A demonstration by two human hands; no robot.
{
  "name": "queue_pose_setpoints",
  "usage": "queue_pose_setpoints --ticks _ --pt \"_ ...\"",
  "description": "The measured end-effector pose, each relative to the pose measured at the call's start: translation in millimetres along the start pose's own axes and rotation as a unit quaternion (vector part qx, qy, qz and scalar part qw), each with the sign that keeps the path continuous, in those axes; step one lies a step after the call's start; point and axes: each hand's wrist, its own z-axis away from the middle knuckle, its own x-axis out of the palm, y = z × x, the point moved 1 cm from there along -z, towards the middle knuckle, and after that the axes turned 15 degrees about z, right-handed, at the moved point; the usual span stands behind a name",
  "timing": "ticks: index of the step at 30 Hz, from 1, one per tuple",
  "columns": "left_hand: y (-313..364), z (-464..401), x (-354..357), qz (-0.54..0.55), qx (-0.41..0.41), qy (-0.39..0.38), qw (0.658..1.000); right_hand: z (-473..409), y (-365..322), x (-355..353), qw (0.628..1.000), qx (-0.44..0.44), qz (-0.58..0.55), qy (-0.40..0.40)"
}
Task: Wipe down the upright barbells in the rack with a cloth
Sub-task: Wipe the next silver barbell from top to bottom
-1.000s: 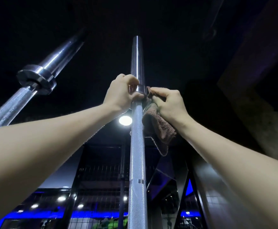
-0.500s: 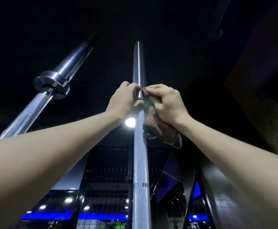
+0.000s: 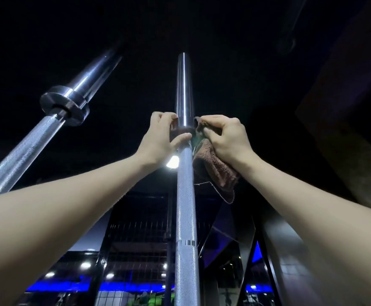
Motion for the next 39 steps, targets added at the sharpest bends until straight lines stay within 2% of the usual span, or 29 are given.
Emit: queue_pose_setpoints --ticks 1,3,5,8,10,12,15,18,22,27,30,35,39 --pt "4 0 1 -0.054 0.030 0.009 0.998 -1 0 -2 1.000 -0.012 0.006 0.004" --pt "10 -4 3 -0.087 0.050 0.023 0.995 0 2 -3 1.000 -0.020 0.012 0.007" --pt "11 -7 5 -0.063 0.033 0.048 0.996 1 8 1 1.000 0.004 -0.003 0.001" --pt "11 -8 6 0.042 0.001 0.071 0.997 4 20 10 0.995 0.067 -0.066 -0.025" --pt "10 -7 4 0.083 -0.020 0.065 0.994 7 25 15 0.992 0.089 -0.072 -0.049" --pt "11 -8 2 0.074 -0.028 0.042 0.996 10 26 16 0.991 0.094 -0.068 -0.064" --pt "16 -9 4 -0.005 -0.004 -0.012 1.000 10 18 2 0.996 0.063 -0.041 -0.048" --pt "19 -12 4 -0.035 0.000 -0.001 0.999 2 4 -13 1.000 0.014 -0.011 -0.020" --pt "16 -13 3 0.013 -0.001 0.018 1.000 -5 1 -14 1.000 -0.004 0.004 -0.022" --pt "2 -6 9 0.161 -0.054 0.036 0.985 1 28 8 0.994 0.078 -0.045 -0.066" --pt "-3 -2 15 0.194 -0.072 0.050 0.977 6 34 12 0.990 0.094 -0.053 -0.086" --pt "2 -1 24 0.125 -0.079 0.051 0.988 6 31 -8 0.991 0.087 -0.024 -0.098" --pt "16 -1 17 0.090 -0.108 -0.006 0.990 7 21 -36 0.996 0.037 0.029 -0.082"
